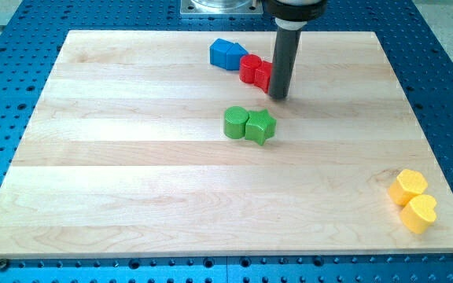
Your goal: Move the yellow blocks upwards
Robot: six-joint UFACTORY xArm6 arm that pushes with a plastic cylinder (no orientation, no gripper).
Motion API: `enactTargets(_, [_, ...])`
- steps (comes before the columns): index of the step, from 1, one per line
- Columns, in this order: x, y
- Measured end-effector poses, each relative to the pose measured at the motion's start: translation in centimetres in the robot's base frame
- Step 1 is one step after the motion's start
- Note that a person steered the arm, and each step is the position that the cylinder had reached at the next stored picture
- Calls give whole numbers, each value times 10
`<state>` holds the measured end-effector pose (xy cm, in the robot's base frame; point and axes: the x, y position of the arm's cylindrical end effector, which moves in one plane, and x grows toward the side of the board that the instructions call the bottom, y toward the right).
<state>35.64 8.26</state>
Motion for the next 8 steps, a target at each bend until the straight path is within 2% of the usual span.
enactTargets(1, [12, 10])
enactTargets(2, [35, 58])
enactTargets(4, [81, 118])
enactTargets(5, [125, 209])
enactTargets(6, [197, 240])
enactTargets(7, [251, 228])
enactTargets(8, [262, 172])
